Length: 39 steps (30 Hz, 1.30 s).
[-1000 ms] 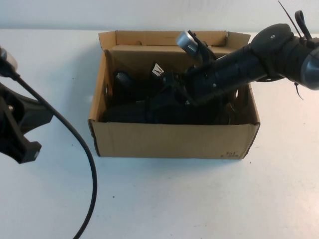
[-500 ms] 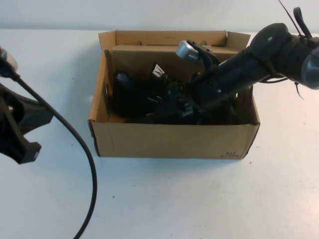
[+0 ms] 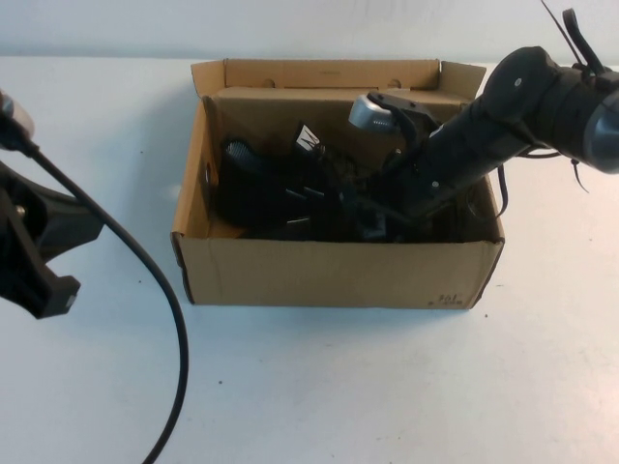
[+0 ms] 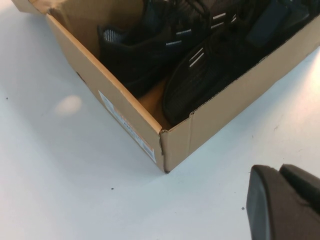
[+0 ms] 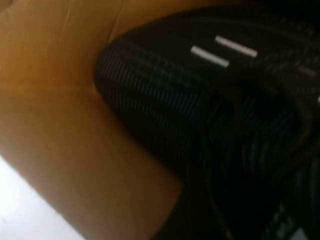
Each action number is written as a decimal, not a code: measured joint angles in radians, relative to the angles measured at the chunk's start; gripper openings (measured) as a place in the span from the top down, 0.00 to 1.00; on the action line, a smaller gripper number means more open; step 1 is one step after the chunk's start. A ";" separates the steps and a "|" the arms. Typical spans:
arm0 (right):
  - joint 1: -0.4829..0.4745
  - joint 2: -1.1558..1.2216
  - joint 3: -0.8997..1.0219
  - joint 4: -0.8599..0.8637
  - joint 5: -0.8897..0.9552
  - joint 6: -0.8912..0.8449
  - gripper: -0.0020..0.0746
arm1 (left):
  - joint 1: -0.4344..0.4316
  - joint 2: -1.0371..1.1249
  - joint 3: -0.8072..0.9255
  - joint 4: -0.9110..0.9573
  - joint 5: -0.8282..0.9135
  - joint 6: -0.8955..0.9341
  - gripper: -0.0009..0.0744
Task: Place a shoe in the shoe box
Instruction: Place the shoe in the shoe box
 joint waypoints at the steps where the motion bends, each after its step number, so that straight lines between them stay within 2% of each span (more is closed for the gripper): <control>1: 0.000 0.000 0.000 -0.002 0.009 0.001 0.35 | 0.000 0.000 0.000 0.000 0.001 0.000 0.99; 6: 0.000 -0.022 0.000 -0.031 0.016 -0.011 0.37 | 0.000 0.000 0.000 0.005 0.032 -0.001 0.99; 15: 0.000 -0.127 0.000 -0.186 -0.004 -0.006 0.37 | 0.000 0.000 0.000 0.061 0.063 -0.016 0.99; 23: 0.000 -0.135 0.000 -0.208 0.006 0.001 0.37 | 0.000 -0.014 0.000 0.129 0.133 -0.070 0.99; 33: 0.000 -0.168 0.000 -0.246 0.018 0.001 0.38 | 0.000 -0.226 0.000 0.138 0.274 -0.128 0.99; 39: 0.000 -0.203 0.000 -0.267 0.043 0.061 0.41 | 0.000 -0.362 0.000 0.213 0.373 -0.213 0.99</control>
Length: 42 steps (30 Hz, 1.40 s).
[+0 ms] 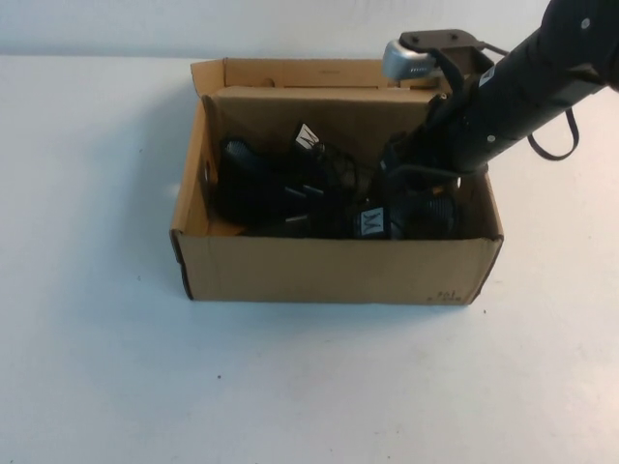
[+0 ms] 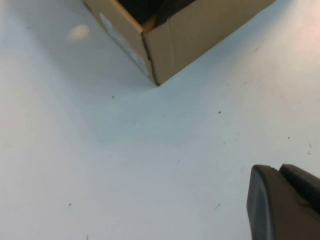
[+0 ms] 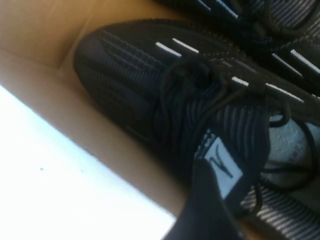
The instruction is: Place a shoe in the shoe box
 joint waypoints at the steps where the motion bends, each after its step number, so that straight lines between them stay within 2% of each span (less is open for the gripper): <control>1: 0.000 -0.007 0.000 0.000 0.003 0.006 0.41 | 0.000 -0.019 0.000 0.012 0.009 -0.014 0.99; 8: 0.000 -0.046 0.000 -0.026 0.018 0.040 0.41 | 0.000 -0.129 0.000 0.044 0.037 -0.050 0.99; 11: 0.000 -0.071 0.000 -0.047 0.022 0.044 0.46 | 0.000 -0.180 0.000 0.044 0.042 -0.054 0.99; 13: 0.000 -0.095 0.000 -0.053 0.022 0.044 0.54 | 0.000 -0.209 0.000 0.044 0.046 -0.061 0.99; 18: 0.000 -0.194 0.000 -0.049 0.015 0.029 0.88 | 0.000 -0.277 -0.002 0.042 0.050 -0.091 0.99; 21: 0.000 -0.272 0.000 -0.047 0.015 0.024 0.96 | 0.000 -0.318 -0.002 0.036 0.050 -0.105 0.99; 25: 0.000 -0.380 0.004 -0.045 0.011 0.012 0.99 | 0.000 -0.378 0.013 0.054 0.025 -0.125 0.99; 28: 0.000 -0.504 0.066 -0.043 -0.045 0.007 0.99 | 0.000 -0.419 0.070 0.122 -0.107 -0.167 0.99; 31: 0.000 -0.648 0.193 -0.060 -0.160 0.005 0.99 | 0.000 -0.427 0.142 0.187 -0.273 -0.220 0.99; 34: 0.000 -0.801 0.368 -0.098 -0.313 0.004 0.99 | 0.000 -0.420 0.211 0.195 -0.364 -0.240 0.99; 38: 0.000 -0.985 0.613 -0.116 -0.455 0.002 0.99 | 0.000 -0.406 0.272 0.144 -0.397 -0.232 0.99; 42: 0.000 -1.135 0.809 -0.116 -0.500 0.000 0.99 | 0.000 -0.400 0.296 0.072 -0.399 -0.151 0.99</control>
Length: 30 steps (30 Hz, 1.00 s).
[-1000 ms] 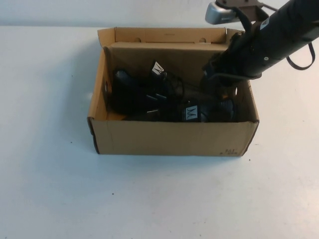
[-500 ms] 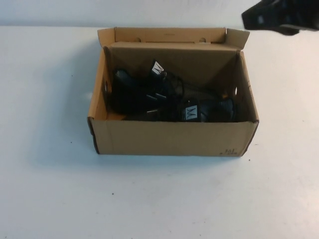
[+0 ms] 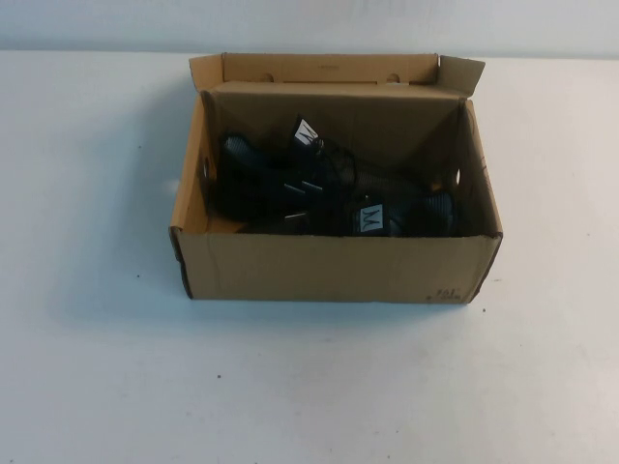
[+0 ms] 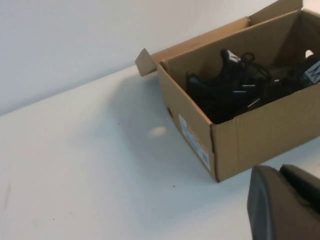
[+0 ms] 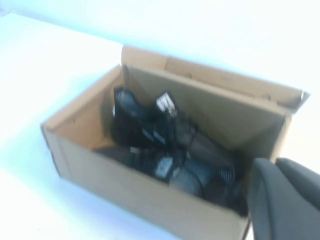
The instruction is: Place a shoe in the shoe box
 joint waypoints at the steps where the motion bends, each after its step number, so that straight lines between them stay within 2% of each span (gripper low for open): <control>1: 0.000 -0.025 0.030 0.000 -0.010 0.000 0.99 | 0.000 0.000 0.000 -0.019 0.000 0.019 0.99; 10: 0.000 -0.265 0.291 0.000 -0.175 0.000 0.99 | 0.000 0.000 0.000 -0.248 0.065 0.145 0.99; 16: 0.000 -0.395 0.419 0.000 -0.196 0.000 0.99 | 0.000 0.000 0.000 -0.288 0.104 0.101 0.99; 30: 0.000 -0.433 0.462 -0.002 -0.202 0.000 0.99 | 0.000 0.000 0.000 -0.291 0.104 0.064 0.99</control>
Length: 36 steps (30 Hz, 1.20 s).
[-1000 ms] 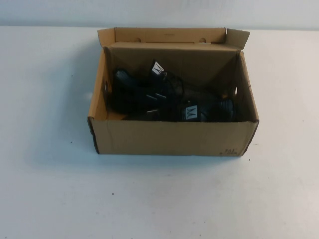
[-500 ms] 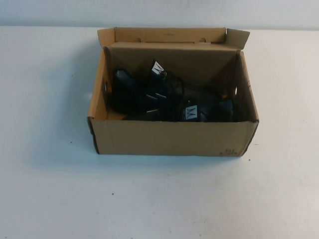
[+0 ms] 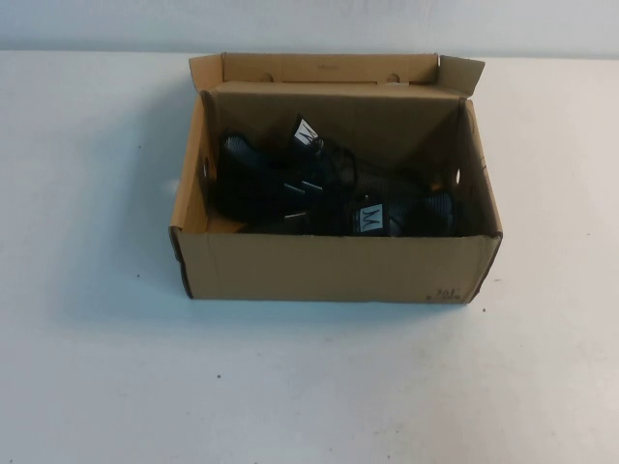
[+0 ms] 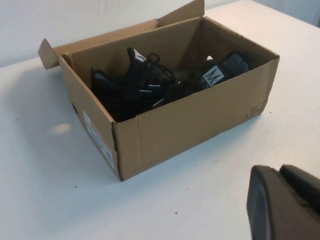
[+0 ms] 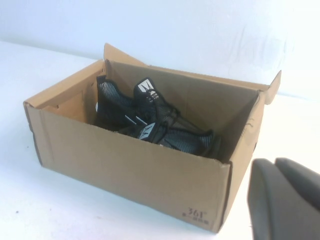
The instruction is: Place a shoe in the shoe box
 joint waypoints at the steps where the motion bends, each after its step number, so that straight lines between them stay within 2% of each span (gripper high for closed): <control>1: 0.000 0.000 0.000 0.000 0.003 0.000 0.99 | 0.000 0.000 0.000 0.000 0.000 0.000 0.99; 29: 0.000 0.000 0.000 0.010 0.009 0.000 0.99 | 0.000 0.000 0.000 0.005 0.000 0.000 0.99; 36: 0.000 0.000 0.000 0.010 0.010 0.000 0.99 | 0.000 -0.064 0.009 0.100 -0.056 0.000 0.99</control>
